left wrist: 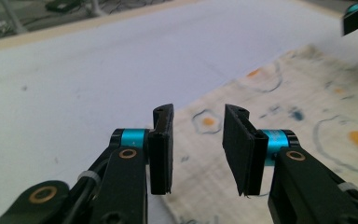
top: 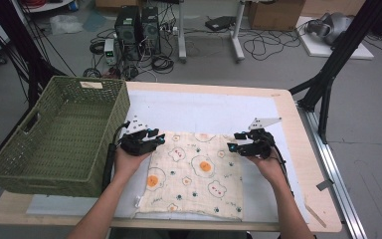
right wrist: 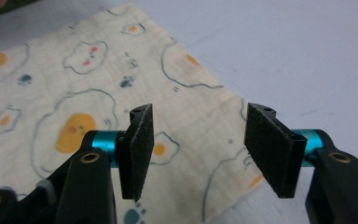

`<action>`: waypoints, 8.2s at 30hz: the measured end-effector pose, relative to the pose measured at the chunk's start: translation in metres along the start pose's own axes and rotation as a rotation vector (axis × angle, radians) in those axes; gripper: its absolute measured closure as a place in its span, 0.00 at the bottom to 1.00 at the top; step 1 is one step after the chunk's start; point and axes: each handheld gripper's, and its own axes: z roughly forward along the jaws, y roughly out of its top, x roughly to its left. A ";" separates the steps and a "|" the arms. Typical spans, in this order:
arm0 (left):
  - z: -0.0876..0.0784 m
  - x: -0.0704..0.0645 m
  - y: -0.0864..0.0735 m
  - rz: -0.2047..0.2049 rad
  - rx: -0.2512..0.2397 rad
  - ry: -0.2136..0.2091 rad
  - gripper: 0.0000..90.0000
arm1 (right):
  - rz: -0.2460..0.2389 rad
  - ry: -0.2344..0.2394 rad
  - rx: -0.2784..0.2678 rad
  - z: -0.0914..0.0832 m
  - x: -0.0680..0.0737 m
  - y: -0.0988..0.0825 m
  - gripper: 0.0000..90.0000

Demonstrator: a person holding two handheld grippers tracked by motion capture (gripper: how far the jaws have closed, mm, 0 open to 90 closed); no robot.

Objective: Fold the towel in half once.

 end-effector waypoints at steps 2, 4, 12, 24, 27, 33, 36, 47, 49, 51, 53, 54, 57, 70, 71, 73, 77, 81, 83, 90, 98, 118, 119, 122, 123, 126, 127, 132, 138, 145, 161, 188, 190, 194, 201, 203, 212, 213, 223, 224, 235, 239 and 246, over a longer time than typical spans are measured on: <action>0.009 0.006 -0.006 -0.021 0.057 0.012 0.71 | 0.002 -0.011 0.007 0.004 -0.003 -0.001 0.51; 0.016 0.007 -0.011 -0.030 0.086 0.019 0.71 | 0.003 -0.020 0.009 0.007 -0.005 -0.002 0.54; 0.025 0.007 -0.015 0.004 0.159 0.089 0.77 | 0.059 -0.077 0.100 0.022 -0.014 -0.014 0.59; 0.022 0.005 -0.013 0.013 0.164 0.089 0.97 | 0.081 -0.033 0.089 0.023 -0.015 -0.017 0.98; 0.014 0.005 -0.010 0.002 0.127 0.084 0.97 | 0.068 -0.026 0.067 0.014 -0.013 -0.014 0.98; -0.007 -0.005 0.000 0.036 0.062 0.072 0.97 | 0.049 0.001 -0.026 -0.012 0.000 -0.007 0.98; -0.020 -0.013 0.005 0.061 0.025 0.061 0.97 | 0.029 0.017 -0.056 -0.025 0.011 -0.006 0.98; -0.057 -0.035 -0.019 0.102 -0.016 0.028 0.97 | -0.019 0.090 -0.062 -0.049 0.054 -0.030 0.98; -0.062 -0.039 -0.026 0.103 -0.004 0.017 0.97 | -0.021 0.100 -0.054 -0.051 0.060 -0.036 0.98; -0.067 -0.042 -0.034 0.083 -0.001 -0.002 0.97 | -0.017 0.106 -0.041 -0.052 0.066 -0.042 0.98; -0.072 -0.045 -0.042 0.081 0.011 -0.012 0.97 | -0.017 0.115 -0.029 -0.051 0.070 -0.049 0.98; -0.073 -0.046 -0.046 0.080 0.020 -0.020 0.97 | -0.014 0.123 -0.018 -0.051 0.072 -0.053 0.98; -0.074 -0.048 -0.055 0.066 0.046 -0.039 0.97 | -0.007 0.127 0.010 -0.047 0.074 -0.063 0.96; -0.068 -0.037 -0.038 0.025 0.065 -0.071 0.55 | 0.000 0.114 -0.038 -0.052 0.070 -0.045 0.62; -0.065 -0.036 -0.038 0.017 0.071 -0.072 0.54 | 0.002 0.118 -0.031 -0.049 0.069 -0.044 0.61; -0.059 -0.033 -0.038 -0.002 0.086 -0.089 0.52 | 0.006 0.124 -0.003 -0.042 0.066 -0.044 0.58; -0.050 -0.034 -0.038 0.003 0.114 -0.119 0.56 | 0.029 0.157 0.034 -0.031 0.062 -0.045 0.62; -0.051 -0.040 -0.039 0.042 0.113 -0.145 0.88 | 0.011 0.211 0.070 -0.027 0.066 -0.047 0.82; -0.055 -0.042 -0.039 0.062 0.094 -0.153 0.92 | -0.016 0.204 0.064 -0.029 0.069 -0.046 0.90; -0.078 -0.047 -0.041 0.077 0.039 -0.165 0.93 | -0.047 0.215 0.004 -0.044 0.080 -0.044 0.94; -0.101 -0.054 -0.056 0.103 0.059 -0.213 0.90 | -0.091 0.243 0.008 -0.051 0.102 -0.052 0.89; -0.094 -0.062 -0.062 0.137 0.165 -0.268 0.70 | -0.108 0.295 0.071 -0.043 0.114 -0.060 0.70; -0.091 -0.062 -0.065 0.134 0.187 -0.275 0.71 | -0.117 0.294 0.084 -0.039 0.115 -0.062 0.70; -0.084 -0.062 -0.070 0.154 0.247 -0.304 0.78 | -0.123 0.296 0.141 -0.030 0.115 -0.068 0.73; -0.084 -0.063 -0.071 0.160 0.240 -0.305 0.81 | -0.126 0.293 0.160 -0.027 0.115 -0.070 0.75; -0.084 -0.063 -0.071 0.174 0.243 -0.316 0.97 | -0.173 0.271 0.168 -0.026 0.118 -0.069 0.91; -0.084 -0.064 -0.071 0.178 0.246 -0.317 0.98 | -0.186 0.272 0.175 -0.026 0.119 -0.068 0.96; -0.093 -0.064 -0.064 0.168 0.183 -0.317 0.99 | -0.203 0.277 0.141 -0.032 0.118 -0.062 0.98; -0.108 -0.066 -0.057 0.170 0.132 -0.324 0.99 | -0.202 0.260 0.057 -0.051 0.117 -0.054 0.98; -0.097 -0.066 -0.066 0.155 0.182 -0.321 0.93 | -0.168 0.278 0.081 -0.044 0.118 -0.059 0.86; -0.093 -0.063 -0.068 0.146 0.191 -0.343 1.00 | -0.202 0.337 0.149 -0.022 0.127 -0.061 0.99; -0.106 -0.071 -0.070 0.147 0.174 -0.378 0.92 | -0.170 0.376 0.118 -0.038 0.128 -0.067 0.88; -0.107 -0.066 -0.062 0.142 0.142 -0.352 0.86 | -0.163 0.353 0.078 -0.044 0.124 -0.059 0.85; -0.100 -0.057 -0.050 0.119 0.079 -0.266 0.79 | -0.128 0.257 0.026 -0.050 0.107 -0.044 0.77; -0.074 -0.040 -0.049 0.043 0.081 -0.098 0.67 | -0.018 0.120 0.041 -0.039 0.071 -0.042 0.67; -0.068 -0.038 -0.050 0.030 0.112 -0.079 0.62 | 0.012 0.117 0.058 -0.035 0.064 -0.044 0.65; -0.058 -0.041 -0.060 0.033 0.191 -0.113 0.89 | 0.035 0.136 0.129 -0.026 0.058 -0.064 0.79; -0.058 -0.042 -0.060 0.040 0.192 -0.114 0.93 | 0.028 0.142 0.133 -0.026 0.059 -0.064 0.84; -0.052 -0.041 -0.045 0.044 0.113 -0.037 0.96 | -0.015 0.109 0.101 -0.033 0.054 -0.054 0.95; -0.050 -0.040 -0.042 0.042 0.103 -0.028 0.96 | -0.011 0.095 0.092 -0.034 0.052 -0.052 0.95; -0.020 -0.024 -0.023 0.015 0.043 0.059 0.96 | 0.027 0.021 0.039 -0.028 0.018 -0.030 0.95; -0.011 -0.018 -0.028 -0.009 0.074 0.052 0.95 | 0.063 0.015 0.027 -0.021 0.010 -0.032 0.94; -0.012 -0.014 -0.029 -0.033 0.063 0.037 0.80 | 0.101 0.023 0.009 -0.013 0.009 -0.034 0.71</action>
